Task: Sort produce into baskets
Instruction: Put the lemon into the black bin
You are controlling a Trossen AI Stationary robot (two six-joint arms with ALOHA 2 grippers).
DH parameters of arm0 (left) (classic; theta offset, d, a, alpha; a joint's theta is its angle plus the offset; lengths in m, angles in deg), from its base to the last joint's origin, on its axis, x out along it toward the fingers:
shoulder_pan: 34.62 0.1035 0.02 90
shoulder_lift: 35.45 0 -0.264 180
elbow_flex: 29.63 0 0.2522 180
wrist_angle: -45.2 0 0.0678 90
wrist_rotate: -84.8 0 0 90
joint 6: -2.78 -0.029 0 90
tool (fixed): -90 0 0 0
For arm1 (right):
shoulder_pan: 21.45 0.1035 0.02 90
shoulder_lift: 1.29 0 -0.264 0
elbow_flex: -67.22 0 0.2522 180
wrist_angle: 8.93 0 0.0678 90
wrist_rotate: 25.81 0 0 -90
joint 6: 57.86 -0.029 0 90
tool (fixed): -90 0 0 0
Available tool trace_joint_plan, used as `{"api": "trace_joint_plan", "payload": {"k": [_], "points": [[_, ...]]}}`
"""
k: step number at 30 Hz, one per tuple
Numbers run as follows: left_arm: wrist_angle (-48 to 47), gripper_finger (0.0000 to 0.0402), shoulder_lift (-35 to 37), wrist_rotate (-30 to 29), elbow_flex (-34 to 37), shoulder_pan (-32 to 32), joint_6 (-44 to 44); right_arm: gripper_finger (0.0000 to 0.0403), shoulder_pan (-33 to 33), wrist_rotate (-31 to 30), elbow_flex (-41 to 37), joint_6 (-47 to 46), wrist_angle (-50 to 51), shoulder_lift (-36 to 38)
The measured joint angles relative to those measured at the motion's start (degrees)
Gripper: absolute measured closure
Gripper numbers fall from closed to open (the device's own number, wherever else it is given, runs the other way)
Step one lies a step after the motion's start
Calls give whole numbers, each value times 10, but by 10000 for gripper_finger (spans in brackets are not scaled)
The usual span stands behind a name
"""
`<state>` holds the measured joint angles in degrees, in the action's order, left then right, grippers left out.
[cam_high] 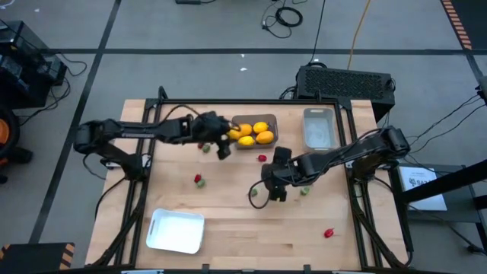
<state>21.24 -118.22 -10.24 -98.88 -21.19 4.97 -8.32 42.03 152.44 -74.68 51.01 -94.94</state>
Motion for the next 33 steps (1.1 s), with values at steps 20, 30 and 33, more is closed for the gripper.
{"api": "trace_joint_plan", "payload": {"k": [20,30,33], "points": [[151,187,-249,69,-151,53,-26,110,-214,0,-174,118,-119,195],[109,182,-320,66,-234,76,-30,110,-214,30,-252,60,-147,324],[98,170,-324,60,-235,79,-30,110,-211,31,-255,56,-147,338]]}}
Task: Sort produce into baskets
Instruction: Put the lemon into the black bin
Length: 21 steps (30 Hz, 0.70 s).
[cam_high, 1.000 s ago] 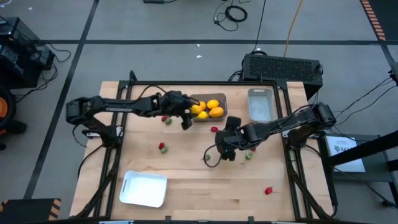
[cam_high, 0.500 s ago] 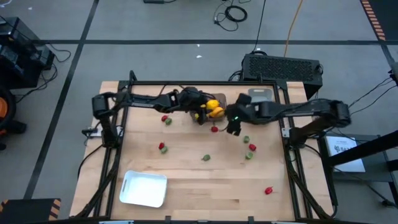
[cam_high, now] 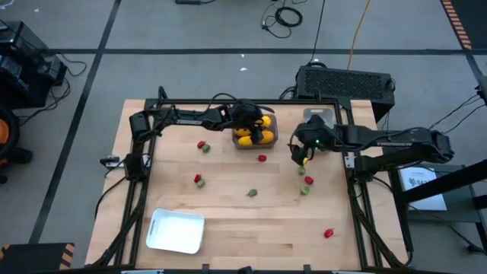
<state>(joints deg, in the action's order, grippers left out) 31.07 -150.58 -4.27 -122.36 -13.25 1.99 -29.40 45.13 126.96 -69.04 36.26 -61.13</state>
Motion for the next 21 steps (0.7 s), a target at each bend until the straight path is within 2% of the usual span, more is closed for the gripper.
{"api": "trace_joint_plan", "payload": {"k": [7,10,16,21], "points": [[-34,132,0,-32,0,0,-2,110,2,-1,0,-2,-4,-1],[-78,120,5,-33,-11,0,-13,110,2,0,-1,-2,-4,-4],[-181,114,5,-49,-57,0,-18,110,2,-1,-1,-2,-11,-7],[-224,114,13,-49,-73,-1,-29,110,2,-1,-1,-2,-14,-7]]}}
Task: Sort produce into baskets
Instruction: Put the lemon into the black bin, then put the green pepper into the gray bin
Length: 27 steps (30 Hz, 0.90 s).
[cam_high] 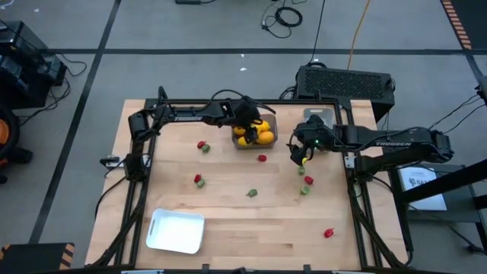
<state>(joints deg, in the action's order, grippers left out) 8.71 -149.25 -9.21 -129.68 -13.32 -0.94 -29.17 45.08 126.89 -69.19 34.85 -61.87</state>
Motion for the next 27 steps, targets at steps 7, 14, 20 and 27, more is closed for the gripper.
{"api": "trace_joint_plan", "payload": {"k": [7,14,20,27], "points": [[-66,114,70,-2,-2,-3,-16,110,0,46,0,-14,2,0],[-158,114,167,-4,5,-12,-10,110,23,120,0,-51,19,0],[-189,114,257,-30,87,-52,32,110,59,121,0,-119,43,-3],[-126,114,393,-81,240,-115,90,110,88,120,0,-270,104,-44]]}}
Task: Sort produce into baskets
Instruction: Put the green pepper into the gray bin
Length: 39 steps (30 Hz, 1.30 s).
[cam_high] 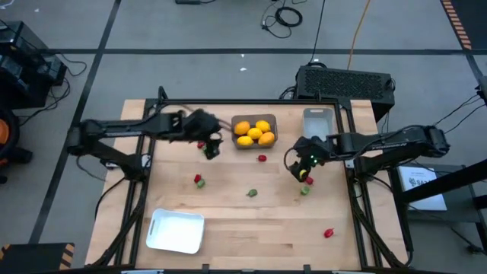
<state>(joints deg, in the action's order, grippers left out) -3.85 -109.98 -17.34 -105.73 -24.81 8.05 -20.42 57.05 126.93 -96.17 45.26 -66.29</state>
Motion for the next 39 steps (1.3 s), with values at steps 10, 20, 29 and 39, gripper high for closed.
{"api": "trace_joint_plan", "payload": {"k": [10,20,29,39], "points": [[261,114,170,-4,215,-62,53,110,25,-3,0,-206,39,-116],[449,114,184,-4,307,-74,49,110,37,-48,0,-312,84,-154],[451,114,177,0,310,-77,33,110,44,-80,0,-341,73,-210],[434,114,177,1,310,-77,34,114,44,-74,0,-350,55,-247]]}}
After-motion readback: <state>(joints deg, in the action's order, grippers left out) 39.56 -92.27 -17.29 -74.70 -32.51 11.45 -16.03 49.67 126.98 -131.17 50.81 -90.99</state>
